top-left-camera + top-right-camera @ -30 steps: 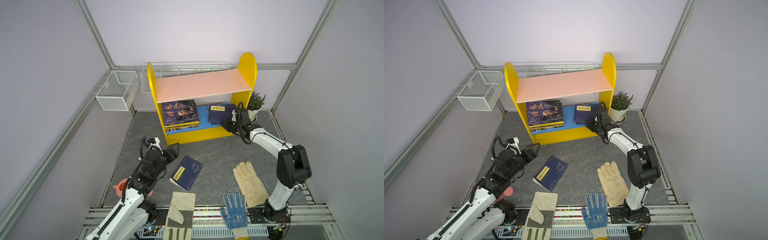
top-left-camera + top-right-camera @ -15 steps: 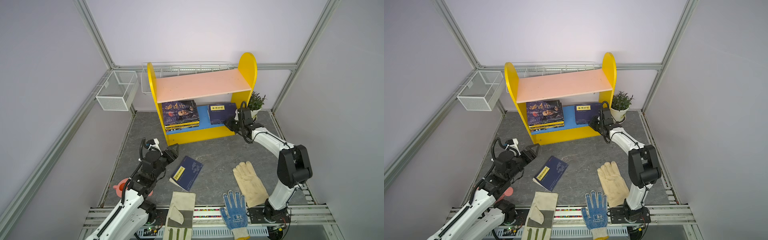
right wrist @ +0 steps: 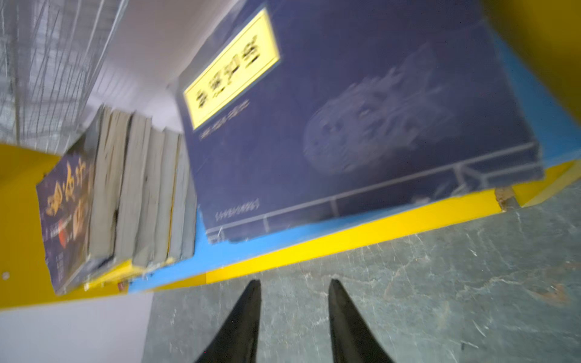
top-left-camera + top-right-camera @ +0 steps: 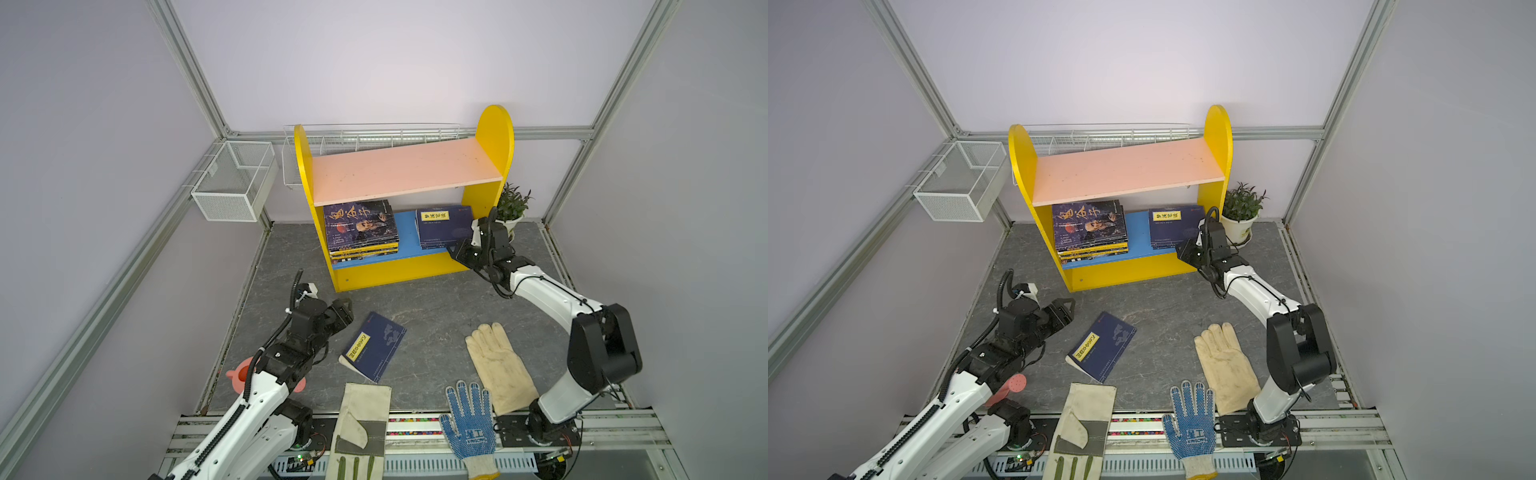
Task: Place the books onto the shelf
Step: 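Move the right gripper to the last blue book on the table beside the left gripper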
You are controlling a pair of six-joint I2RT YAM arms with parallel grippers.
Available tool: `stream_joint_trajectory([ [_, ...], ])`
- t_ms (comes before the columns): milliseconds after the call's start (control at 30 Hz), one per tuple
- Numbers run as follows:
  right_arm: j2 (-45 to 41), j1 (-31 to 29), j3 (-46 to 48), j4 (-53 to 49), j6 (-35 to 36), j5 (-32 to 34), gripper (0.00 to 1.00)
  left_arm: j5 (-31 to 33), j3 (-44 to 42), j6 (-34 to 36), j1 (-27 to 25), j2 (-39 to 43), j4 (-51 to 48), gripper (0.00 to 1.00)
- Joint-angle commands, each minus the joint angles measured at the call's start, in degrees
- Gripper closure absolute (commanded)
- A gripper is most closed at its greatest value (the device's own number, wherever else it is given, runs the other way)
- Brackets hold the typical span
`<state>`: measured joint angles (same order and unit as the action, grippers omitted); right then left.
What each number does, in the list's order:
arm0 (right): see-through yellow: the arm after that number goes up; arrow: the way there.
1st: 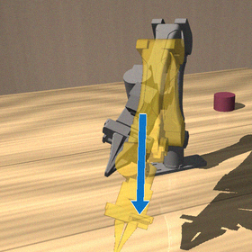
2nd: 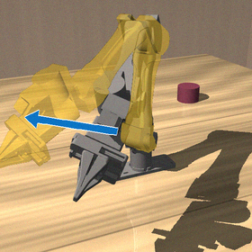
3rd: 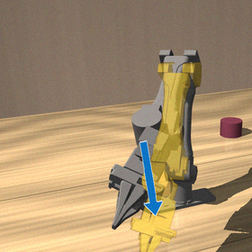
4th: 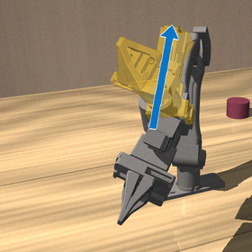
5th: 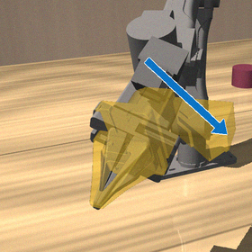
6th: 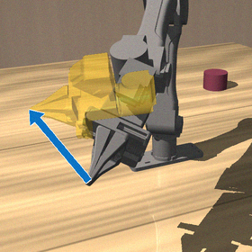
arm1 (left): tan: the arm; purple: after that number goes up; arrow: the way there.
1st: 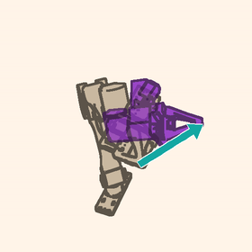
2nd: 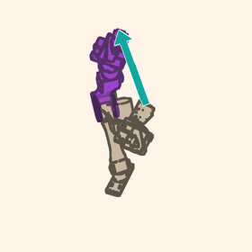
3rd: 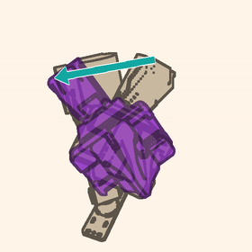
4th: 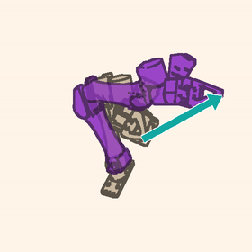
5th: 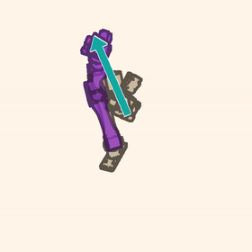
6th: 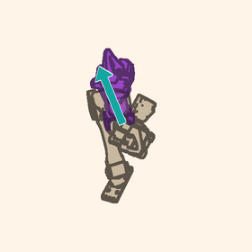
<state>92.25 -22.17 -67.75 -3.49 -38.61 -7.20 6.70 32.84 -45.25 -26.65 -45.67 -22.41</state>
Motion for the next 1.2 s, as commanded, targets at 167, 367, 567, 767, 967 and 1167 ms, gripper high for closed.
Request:
stream_joint_trajectory([
  [167,-4.4,-16.5,5.1,-16.5,30.4,-1.3,0.42,-1.1,3.6,6.8,-0.2,-11.3,-10.9,0.26],
  [367,4.1,-28.8,1.5,-29.9,44.8,1.0,0.40,-6.6,2.3,7.4,-0.2,-16.7,-11.5,0.24],
  [567,11.3,-32.4,-0.1,-34.7,46.8,5.4,0.39,-11.4,1.3,8.2,-0.2,-22.9,-9.8,0.24],
  [767,17.1,-32.8,-1.3,-32.8,46.3,6.8,0.38,-14.5,2.1,9.7,-0.8,-28.4,-8.4,0.28],
  [967,21.5,-32.6,-5.6,-30.2,46.3,4.4,0.38,-17.4,4.5,11.2,-5.7,-33.7,-6.6,0.31],
  [1167,20.7,-27.2,-7.3,-24.5,41.8,-8.4,0.38,-20.3,10.7,15.3,-10.9,-39.9,-5.9,0.32],
])
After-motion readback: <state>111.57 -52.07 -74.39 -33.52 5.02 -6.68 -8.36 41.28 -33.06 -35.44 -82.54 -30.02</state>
